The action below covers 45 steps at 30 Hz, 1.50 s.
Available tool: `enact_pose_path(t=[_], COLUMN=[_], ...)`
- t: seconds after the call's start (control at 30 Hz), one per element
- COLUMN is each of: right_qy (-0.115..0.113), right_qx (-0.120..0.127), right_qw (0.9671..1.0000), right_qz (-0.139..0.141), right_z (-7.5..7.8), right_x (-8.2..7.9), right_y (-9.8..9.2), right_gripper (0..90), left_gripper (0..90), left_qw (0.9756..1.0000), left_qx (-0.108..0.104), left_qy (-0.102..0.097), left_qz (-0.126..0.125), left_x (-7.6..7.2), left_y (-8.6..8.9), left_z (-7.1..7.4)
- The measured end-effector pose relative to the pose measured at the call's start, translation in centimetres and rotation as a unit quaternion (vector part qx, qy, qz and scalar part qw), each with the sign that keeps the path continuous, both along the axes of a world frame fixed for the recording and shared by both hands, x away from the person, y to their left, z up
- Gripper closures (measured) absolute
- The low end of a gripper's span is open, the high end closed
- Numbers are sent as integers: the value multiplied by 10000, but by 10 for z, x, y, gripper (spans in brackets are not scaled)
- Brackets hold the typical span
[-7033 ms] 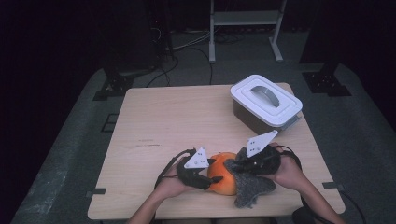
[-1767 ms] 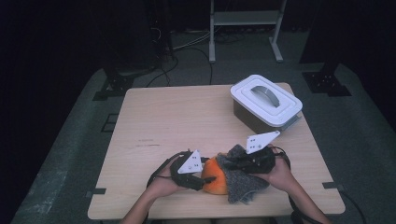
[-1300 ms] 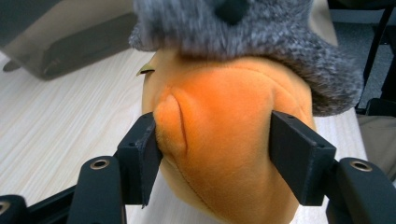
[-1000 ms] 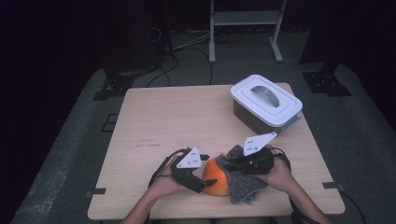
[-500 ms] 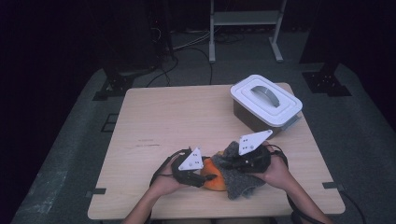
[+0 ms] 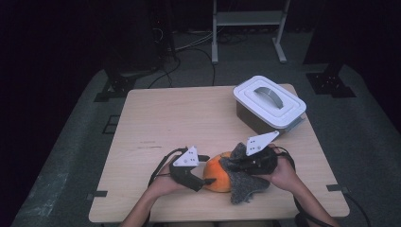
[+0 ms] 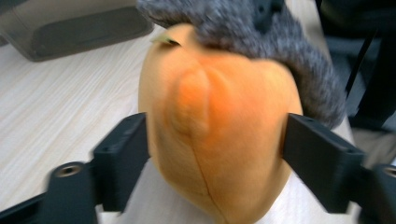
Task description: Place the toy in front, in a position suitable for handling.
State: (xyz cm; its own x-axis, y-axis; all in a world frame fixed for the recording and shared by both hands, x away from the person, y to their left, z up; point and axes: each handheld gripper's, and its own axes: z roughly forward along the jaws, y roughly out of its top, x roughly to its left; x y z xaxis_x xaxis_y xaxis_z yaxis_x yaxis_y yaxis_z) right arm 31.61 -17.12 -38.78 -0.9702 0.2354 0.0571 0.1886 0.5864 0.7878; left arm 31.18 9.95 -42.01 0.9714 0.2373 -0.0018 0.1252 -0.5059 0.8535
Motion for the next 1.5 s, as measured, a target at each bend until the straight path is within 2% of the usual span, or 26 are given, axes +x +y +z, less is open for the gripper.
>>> enact_pose_path(t=[0.03, 0.1, 0.13, 0.2, 0.3, 0.37, 0.47, 0.53, 0.63, 0.73, 0.87, 0.9, 0.97, 1.0, 1.07, 1.13, 1.27, 1.43, 1.5], right_qy=[28, 74, 57, -40, -316, -413, -426, -329, -203, -163, -18, 13, 32, 63, 57, 29, -34, -208, -251], right_qx=[23, 40, 8, -137, -120, 34, 12, -33, 35, 27, 57, 65, 106, 121, 100, 63, -34, 24, 59], right_qw=[10000, 9999, 9999, 9997, 9992, 9989, 9989, 9992, 9996, 9997, 10000, 10000, 9999, 9999, 9999, 9999, 9998, 9993, 9990], right_qz=[17, 105, 149, 198, 207, 212, 195, 228, 195, 157, 72, 42, 45, 38, 57, 79, 182, 312, 373], right_z=[-1, -4, -4, -3, 10, 20, 23, 17, 11, 6, -1, -3, -5, -6, -7, -6, -2, 10, 13], right_x=[-1, -4, -5, -9, -10, -10, -6, -4, -1, -1, -2, -3, -3, -3, -4, -5, -7, -8, -8], right_y=[1, 5, 8, 13, 14, 13, 14, 15, 10, 3, -6, -7, -7, -7, -5, -3, 2, 13, 19], right_gripper=[808, 808, 808, 808, 810, 810, 810, 809, 810, 810, 810, 810, 810, 810, 809, 809, 810, 810, 810], left_gripper=[203, 260, 301, 382, 455, 482, 484, 476, 460, 437, 393, 362, 271, 256, 264, 314, 446, 511, 513], left_qw=[10000, 9998, 9995, 9991, 9983, 9965, 9949, 9948, 9956, 9963, 9973, 9976, 9990, 9994, 9995, 9996, 9987, 9960, 9955], left_qx=[-3, 166, 274, 322, 265, 332, 408, 435, 406, 378, 340, 355, 316, 287, 304, 283, 378, 534, 551], left_qy=[47, 41, -76, -252, -514, -746, -888, -885, -804, -725, -646, -598, -309, -180, -78, -11, -349, -693, -746], left_qz=[-13, -84, -98, -122, -85, -160, -241, -262, -256, -252, -121, -61, 104, 115, 36, -46, -65, -156, -170], left_x=[0, -1, -3, -5, -8, -12, -14, -13, -10, -8, -6, -5, -1, 0, 0, -1, -5, -8, -9], left_y=[-1, -6, -8, -7, -5, -6, -9, -8, -4, 0, 5, 5, 6, 6, 4, 2, 0, 0, 0], left_z=[0, -1, -3, -1, 4, 6, 6, 6, 4, 3, 4, 4, 3, 2, 0, -1, 1, 6, 5])
